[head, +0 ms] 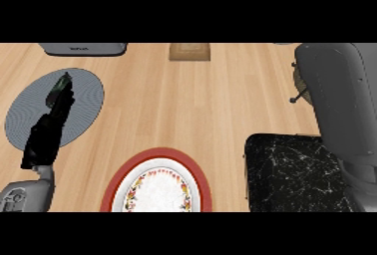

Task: Pick the squash from the tray and place it in the tiered basket

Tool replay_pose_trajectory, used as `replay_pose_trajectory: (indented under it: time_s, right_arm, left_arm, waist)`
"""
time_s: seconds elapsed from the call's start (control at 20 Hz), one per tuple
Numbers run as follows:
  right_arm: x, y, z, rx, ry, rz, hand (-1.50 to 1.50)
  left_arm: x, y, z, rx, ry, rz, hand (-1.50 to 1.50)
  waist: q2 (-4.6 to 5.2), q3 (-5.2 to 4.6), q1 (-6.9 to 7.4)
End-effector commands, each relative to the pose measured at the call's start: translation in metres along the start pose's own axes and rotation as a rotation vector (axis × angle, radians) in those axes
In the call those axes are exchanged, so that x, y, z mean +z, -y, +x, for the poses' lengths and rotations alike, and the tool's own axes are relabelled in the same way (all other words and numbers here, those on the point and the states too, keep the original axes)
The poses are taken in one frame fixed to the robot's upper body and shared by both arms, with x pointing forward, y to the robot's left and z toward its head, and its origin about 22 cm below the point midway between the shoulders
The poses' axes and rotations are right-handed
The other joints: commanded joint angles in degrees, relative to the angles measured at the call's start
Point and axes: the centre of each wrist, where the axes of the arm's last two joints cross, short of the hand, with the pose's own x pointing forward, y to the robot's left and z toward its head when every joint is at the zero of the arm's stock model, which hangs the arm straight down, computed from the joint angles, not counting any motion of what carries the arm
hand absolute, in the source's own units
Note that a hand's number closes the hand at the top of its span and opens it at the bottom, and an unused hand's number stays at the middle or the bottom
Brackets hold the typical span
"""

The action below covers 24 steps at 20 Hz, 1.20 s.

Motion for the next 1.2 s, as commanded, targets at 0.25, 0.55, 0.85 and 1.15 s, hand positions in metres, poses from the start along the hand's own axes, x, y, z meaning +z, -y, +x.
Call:
replay_pose_trajectory:
  time_s: [0.25, 0.55, 0.85, 1.15]
  right_arm:
    - [-0.042, -0.01, -0.046, 0.312, -0.032, -0.093, 1.5]
    - [-0.068, 0.008, -0.098, 0.433, -0.074, -0.125, 1.5]
    - [-0.099, 0.027, -0.123, 0.428, -0.04, -0.033, 1.5]
    - [-0.092, -0.01, -0.17, 0.309, -0.061, 0.059, 1.5]
  left_arm:
    - [-0.011, 0.001, -0.001, -0.007, 0.007, 0.0, 0.0]
    - [0.01, 0.005, -0.012, -0.004, -0.002, 0.001, 0.0]
    - [-0.011, -0.007, 0.006, 0.007, 0.001, 0.0, 0.0]
    - [-0.002, 0.018, 0.001, 0.003, 0.021, 0.001, 0.0]
  waist:
    - [0.28, -0.02, -0.09]
    - [0.0, 0.0, -0.16]
    - [0.22, 0.02, 0.3]
    - [0.27, 0.05, 0.16]
